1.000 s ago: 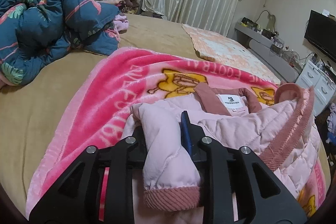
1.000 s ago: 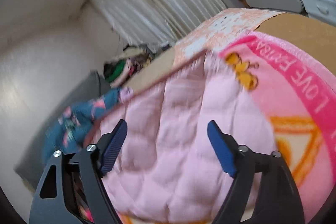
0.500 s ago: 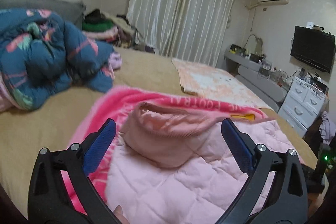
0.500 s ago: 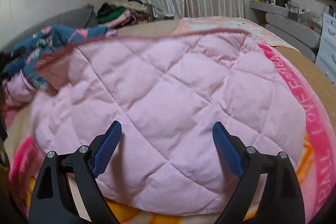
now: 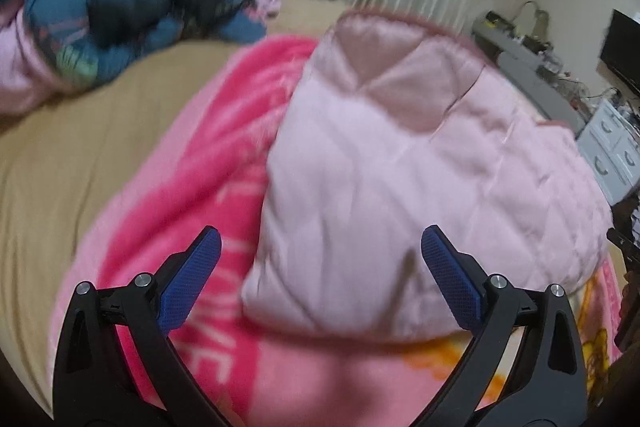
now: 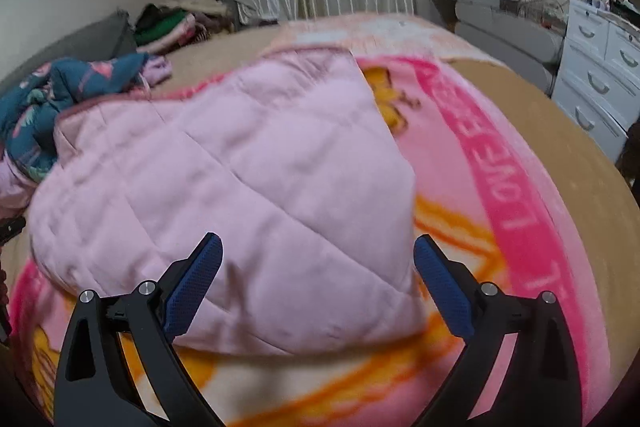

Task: Fold large clothes
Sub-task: 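Grasp the folded jacket edge with the right tool while the left tool presses it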

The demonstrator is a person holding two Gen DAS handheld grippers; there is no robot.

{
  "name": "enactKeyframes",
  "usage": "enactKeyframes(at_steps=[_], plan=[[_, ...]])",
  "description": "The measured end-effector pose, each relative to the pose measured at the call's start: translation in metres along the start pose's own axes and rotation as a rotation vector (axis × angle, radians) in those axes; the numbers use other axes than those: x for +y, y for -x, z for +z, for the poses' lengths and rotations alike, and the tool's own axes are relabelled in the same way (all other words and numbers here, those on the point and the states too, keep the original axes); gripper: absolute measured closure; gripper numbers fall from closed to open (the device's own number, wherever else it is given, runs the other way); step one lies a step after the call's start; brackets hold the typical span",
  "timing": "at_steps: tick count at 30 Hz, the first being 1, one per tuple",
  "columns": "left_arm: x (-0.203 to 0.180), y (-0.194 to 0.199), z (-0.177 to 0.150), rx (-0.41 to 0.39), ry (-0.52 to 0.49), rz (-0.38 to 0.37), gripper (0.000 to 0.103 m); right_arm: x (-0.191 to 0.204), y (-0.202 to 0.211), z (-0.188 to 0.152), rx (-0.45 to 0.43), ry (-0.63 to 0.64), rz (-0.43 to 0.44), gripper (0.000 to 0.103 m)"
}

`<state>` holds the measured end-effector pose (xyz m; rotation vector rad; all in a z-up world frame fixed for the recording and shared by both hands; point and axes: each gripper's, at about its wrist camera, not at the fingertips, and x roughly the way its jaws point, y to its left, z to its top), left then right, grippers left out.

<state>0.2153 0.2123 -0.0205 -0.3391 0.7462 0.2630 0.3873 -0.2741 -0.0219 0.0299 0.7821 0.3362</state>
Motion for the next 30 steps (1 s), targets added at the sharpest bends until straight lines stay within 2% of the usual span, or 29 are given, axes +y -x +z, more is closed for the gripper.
enactKeyframes(at_steps=[2,3,4,5,6,7,8,10,13,19,23,25,27,29,30], plan=[[0.002,-0.012,-0.006,0.022,0.015,0.001,0.009,-0.002,-0.01,-0.004,0.009,-0.023,-0.001,0.025],[0.0,-0.015,-0.007,0.018,0.014,0.002,0.01,-0.001,-0.011,-0.003,0.001,-0.035,-0.01,0.039],[-0.002,-0.017,-0.007,0.009,0.009,0.005,0.019,-0.004,-0.012,-0.001,-0.013,-0.065,-0.002,0.052],[-0.005,-0.02,-0.005,-0.007,0.0,0.005,0.029,-0.006,-0.013,0.001,-0.019,-0.09,0.016,0.057],[-0.009,-0.022,-0.002,-0.018,-0.007,0.014,0.033,-0.007,-0.015,0.005,-0.026,-0.116,0.046,0.067],[-0.013,-0.023,0.002,-0.035,-0.018,0.013,0.048,-0.007,-0.015,0.009,-0.035,-0.123,0.055,0.074],[-0.016,-0.025,0.006,-0.048,-0.024,0.016,0.058,-0.005,-0.016,0.012,-0.047,-0.113,0.048,0.075],[-0.022,-0.028,0.015,-0.073,-0.04,0.031,0.063,0.002,-0.016,0.02,-0.059,-0.091,0.023,0.079],[-0.025,-0.039,0.03,-0.104,-0.067,0.059,0.066,0.003,-0.029,0.03,-0.065,-0.083,0.002,0.081],[-0.022,-0.059,0.038,-0.065,-0.056,0.061,0.065,0.003,-0.055,0.037,-0.074,-0.089,-0.051,0.081],[-0.019,-0.06,0.038,-0.057,-0.031,0.047,0.063,-0.001,-0.058,0.035,-0.077,-0.1,-0.05,0.079],[-0.019,-0.058,0.039,-0.054,-0.018,0.047,0.062,-0.006,-0.056,0.036,-0.077,-0.12,-0.041,0.071],[-0.018,-0.054,0.04,-0.051,-0.011,0.054,0.061,-0.014,-0.05,0.036,-0.088,-0.171,-0.015,0.067],[-0.018,-0.048,0.041,-0.049,-0.005,0.051,0.053,-0.02,-0.041,0.036,-0.105,-0.224,0.016,0.051],[-0.018,-0.045,0.042,-0.05,-0.002,0.047,0.05,-0.02,-0.036,0.036,-0.117,-0.241,0.023,0.036]])
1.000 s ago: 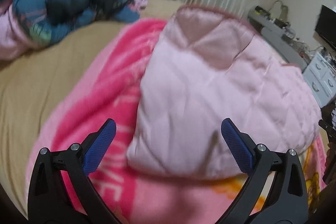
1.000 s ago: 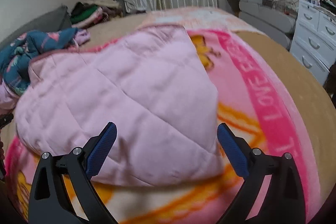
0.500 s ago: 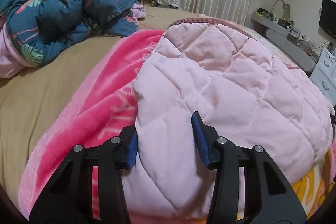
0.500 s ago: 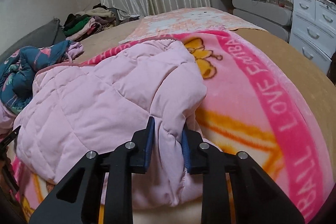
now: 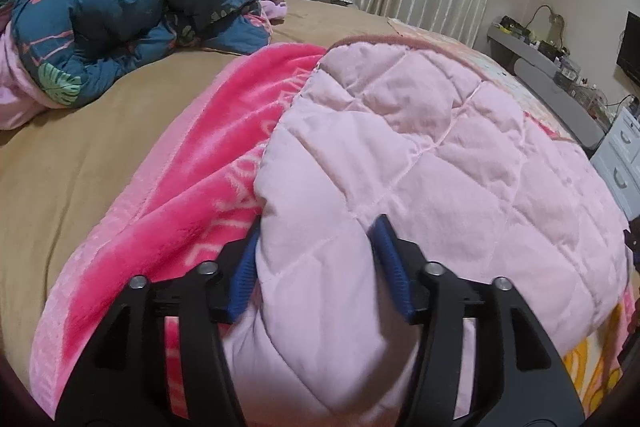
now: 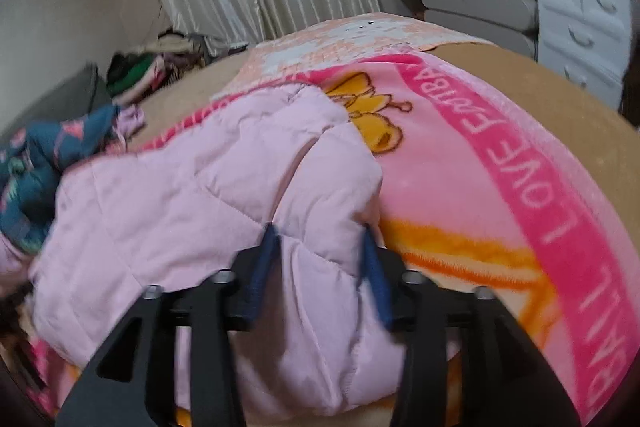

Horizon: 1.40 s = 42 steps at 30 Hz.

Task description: Fold large clothes

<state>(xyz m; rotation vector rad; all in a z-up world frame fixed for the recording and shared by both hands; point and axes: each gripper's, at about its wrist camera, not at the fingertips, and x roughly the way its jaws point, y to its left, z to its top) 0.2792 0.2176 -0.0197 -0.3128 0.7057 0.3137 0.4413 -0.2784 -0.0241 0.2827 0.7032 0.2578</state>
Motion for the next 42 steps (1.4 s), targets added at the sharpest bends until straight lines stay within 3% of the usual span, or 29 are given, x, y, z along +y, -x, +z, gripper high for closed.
enactKeyframes(at_steps=[1,2,4,8,15,23,30,42], plan=[[0.0,0.003,0.0,-0.001,0.005,-0.005,0.041,0.0,0.007,0.001,-0.018,-0.015,0.004,0.026],[0.0,0.009,0.001,-0.004,0.018,-0.018,0.035,0.001,0.011,0.002,-0.03,-0.02,0.008,0.023],[-0.002,0.016,0.003,-0.011,0.017,-0.025,0.031,0.005,0.025,0.005,-0.065,-0.019,0.018,0.014],[-0.011,0.036,0.005,-0.037,-0.013,-0.017,0.011,0.018,0.049,0.006,-0.125,0.022,0.03,0.005],[-0.01,0.059,-0.011,-0.042,-0.027,0.012,0.009,0.035,0.072,-0.006,-0.136,0.065,0.034,0.004],[0.006,0.061,-0.043,0.014,0.066,0.027,0.009,0.018,0.074,-0.037,-0.068,-0.075,0.005,0.004],[0.018,0.061,-0.071,0.061,0.229,-0.071,0.009,0.0,0.071,-0.059,-0.009,-0.188,-0.009,0.004],[0.027,0.023,-0.08,0.102,0.388,-0.193,0.009,-0.015,0.024,-0.066,0.136,-0.333,0.108,0.004]])
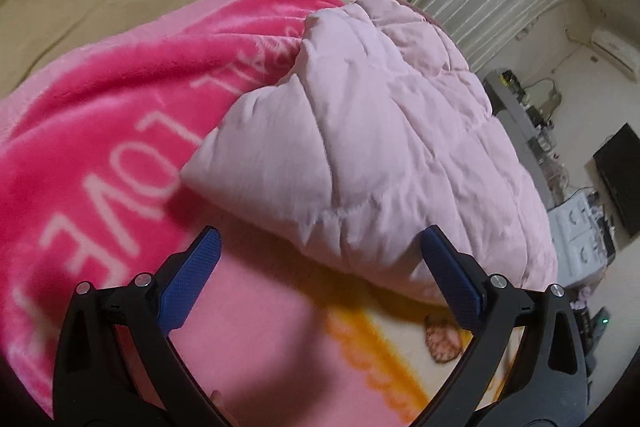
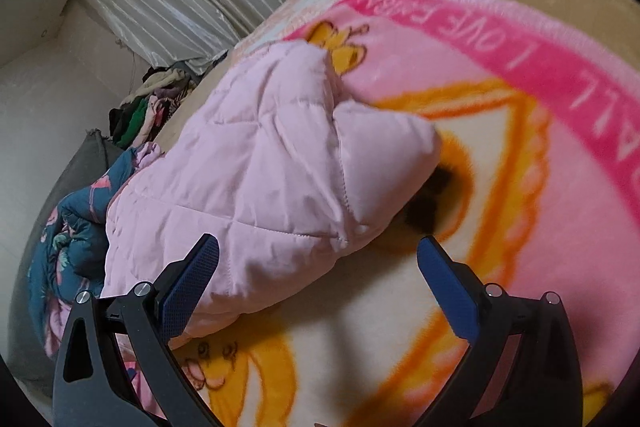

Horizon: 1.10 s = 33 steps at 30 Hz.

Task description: Fold large clothes

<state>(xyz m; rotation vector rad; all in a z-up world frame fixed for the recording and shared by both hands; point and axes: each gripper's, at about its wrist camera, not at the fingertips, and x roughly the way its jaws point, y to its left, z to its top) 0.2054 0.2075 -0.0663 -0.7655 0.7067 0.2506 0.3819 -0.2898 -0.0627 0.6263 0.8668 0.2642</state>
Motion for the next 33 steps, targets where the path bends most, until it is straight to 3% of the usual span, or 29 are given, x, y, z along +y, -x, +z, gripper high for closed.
enactKeyframes(at_steps=[10,18,20,24,27,29,33], plan=[[0.001,-0.03,0.021,0.019,0.07,-0.057,0.008,-0.007,-0.046,0.021,0.061,-0.091,0.156,0.004],[0.001,-0.051,0.036,0.025,0.087,-0.091,0.008,-0.002,-0.061,0.032,0.059,-0.066,0.191,0.004],[-0.001,-0.056,0.04,0.019,0.097,-0.087,0.008,-0.001,-0.061,0.032,0.055,-0.056,0.197,0.008],[-0.007,-0.057,0.039,-0.003,0.083,-0.082,0.009,0.008,-0.053,0.033,0.044,0.013,0.217,0.038],[-0.014,-0.05,0.04,-0.016,0.041,-0.085,0.029,0.022,-0.044,0.033,0.018,0.09,0.22,0.055],[-0.025,-0.042,0.041,-0.04,-0.016,-0.076,0.054,0.035,-0.035,0.032,-0.008,0.164,0.197,0.061],[-0.045,-0.02,0.043,-0.085,-0.098,-0.078,0.07,0.061,-0.014,0.027,-0.076,0.284,0.176,0.069]])
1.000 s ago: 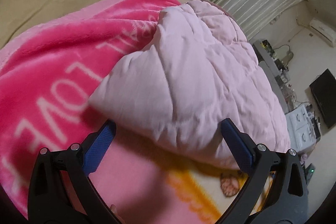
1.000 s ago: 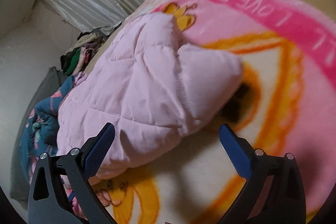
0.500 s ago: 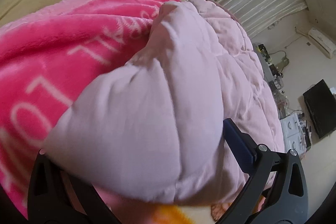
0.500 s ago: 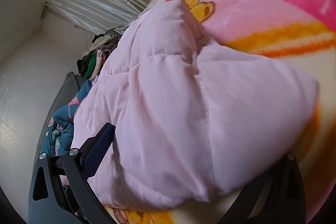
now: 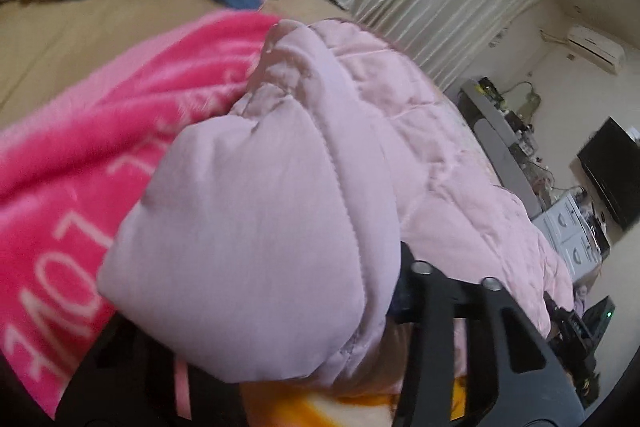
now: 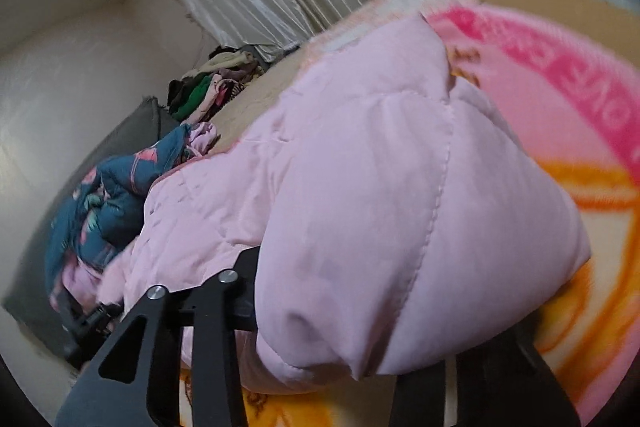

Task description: Fold large clothes

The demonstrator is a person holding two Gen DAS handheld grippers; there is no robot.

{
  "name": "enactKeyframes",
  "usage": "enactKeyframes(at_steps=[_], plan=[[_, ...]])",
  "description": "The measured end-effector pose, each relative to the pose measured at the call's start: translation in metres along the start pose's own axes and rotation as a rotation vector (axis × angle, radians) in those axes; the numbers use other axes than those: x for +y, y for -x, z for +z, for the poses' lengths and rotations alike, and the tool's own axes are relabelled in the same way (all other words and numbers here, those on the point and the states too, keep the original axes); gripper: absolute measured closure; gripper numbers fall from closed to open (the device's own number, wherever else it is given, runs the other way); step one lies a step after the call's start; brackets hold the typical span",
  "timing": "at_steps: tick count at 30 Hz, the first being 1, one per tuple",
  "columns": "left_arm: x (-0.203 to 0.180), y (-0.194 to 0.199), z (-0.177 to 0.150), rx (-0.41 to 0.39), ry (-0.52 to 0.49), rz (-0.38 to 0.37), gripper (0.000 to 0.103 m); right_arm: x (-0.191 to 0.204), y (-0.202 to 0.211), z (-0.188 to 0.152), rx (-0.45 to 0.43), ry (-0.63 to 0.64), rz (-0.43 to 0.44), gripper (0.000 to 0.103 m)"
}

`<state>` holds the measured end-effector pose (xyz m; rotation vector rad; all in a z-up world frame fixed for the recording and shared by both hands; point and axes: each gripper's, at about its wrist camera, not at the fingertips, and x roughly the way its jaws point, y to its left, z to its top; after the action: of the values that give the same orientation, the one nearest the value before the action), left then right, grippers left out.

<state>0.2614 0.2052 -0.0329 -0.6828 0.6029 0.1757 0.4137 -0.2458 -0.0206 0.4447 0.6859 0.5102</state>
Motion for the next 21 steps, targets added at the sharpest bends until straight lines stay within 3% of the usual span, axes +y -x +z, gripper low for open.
enactKeyframes(at_steps=[6,11,21], plan=[[-0.034,0.047,0.009,-0.062,-0.11,-0.053,0.075,0.065,0.047,-0.002,-0.078,0.279,-0.034,0.072],[-0.056,0.089,0.002,-0.093,-0.196,-0.089,0.075,0.095,0.09,-0.023,-0.107,0.389,-0.037,0.073],[-0.042,0.143,-0.043,-0.069,-0.258,-0.066,0.075,0.106,0.154,-0.083,-0.129,0.389,-0.048,0.073]])
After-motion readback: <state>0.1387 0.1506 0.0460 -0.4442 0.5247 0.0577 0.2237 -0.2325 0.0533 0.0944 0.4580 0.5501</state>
